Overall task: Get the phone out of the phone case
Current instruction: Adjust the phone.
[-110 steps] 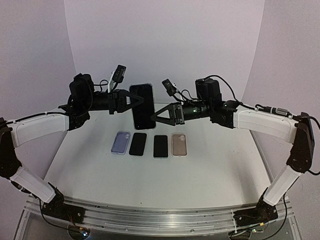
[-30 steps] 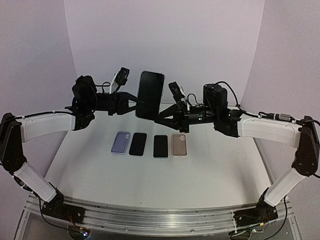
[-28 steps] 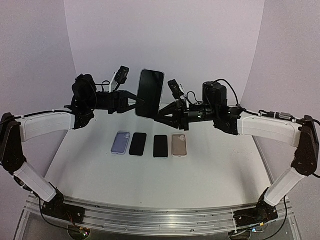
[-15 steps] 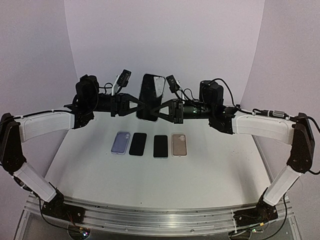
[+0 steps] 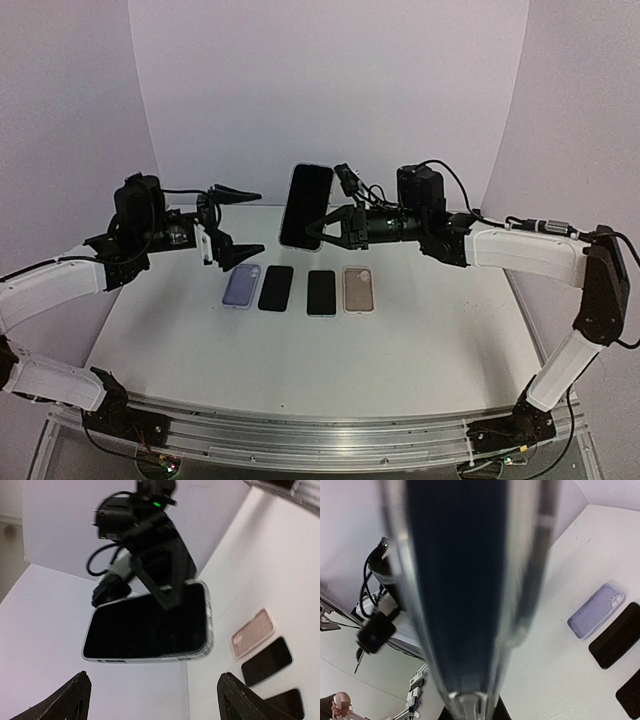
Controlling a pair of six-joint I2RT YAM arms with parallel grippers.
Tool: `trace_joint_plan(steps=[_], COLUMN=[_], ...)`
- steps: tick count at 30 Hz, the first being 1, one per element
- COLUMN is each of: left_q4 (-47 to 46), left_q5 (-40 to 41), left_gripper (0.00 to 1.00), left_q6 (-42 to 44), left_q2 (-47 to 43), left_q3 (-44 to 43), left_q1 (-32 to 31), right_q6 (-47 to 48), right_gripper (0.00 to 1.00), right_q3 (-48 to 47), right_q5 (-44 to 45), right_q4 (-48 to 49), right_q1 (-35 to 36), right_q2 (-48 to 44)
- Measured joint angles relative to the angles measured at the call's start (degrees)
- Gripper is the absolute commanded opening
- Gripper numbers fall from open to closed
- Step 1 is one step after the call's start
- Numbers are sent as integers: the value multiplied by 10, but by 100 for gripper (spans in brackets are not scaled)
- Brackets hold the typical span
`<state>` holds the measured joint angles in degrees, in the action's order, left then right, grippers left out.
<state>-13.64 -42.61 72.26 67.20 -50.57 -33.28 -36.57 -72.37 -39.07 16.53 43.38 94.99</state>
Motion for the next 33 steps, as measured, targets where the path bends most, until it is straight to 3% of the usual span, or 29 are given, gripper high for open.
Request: trace_joint_plan(steps=[3, 8, 13, 19, 22, 27, 31, 33], left_q4=[-96, -231, -345, -374, -362, -333, -329, -288], left_q5=[33, 53, 54, 53, 53, 54, 51, 57], left_gripper=[91, 94, 94, 87, 69, 2, 0, 0], left_q6=[151, 300, 360, 385, 389, 383, 377, 348], left_q2=[29, 115, 143, 143, 143, 142, 133, 118], left_q3=[66, 92, 91, 91, 90, 85, 71, 62], left_q1=[1, 1, 2, -3, -10, -22, -28, -30], right_q6=[-19, -43, -51, -58, -62, -76, -100, -77], right_gripper=[0, 0, 0, 0, 0, 0, 25, 45], right_q3=[-2, -16, -32, -61, -91, -125, -125, -119], right_q5=[-7, -20, -26, -40, -50, -64, -90, -71], right_q4=[-26, -49, -62, -73, -77, -79, -70, -66], right_q1=[0, 4, 14, 28, 34, 40, 35, 36], right_q2=[5, 24, 42, 68, 90, 113, 113, 101])
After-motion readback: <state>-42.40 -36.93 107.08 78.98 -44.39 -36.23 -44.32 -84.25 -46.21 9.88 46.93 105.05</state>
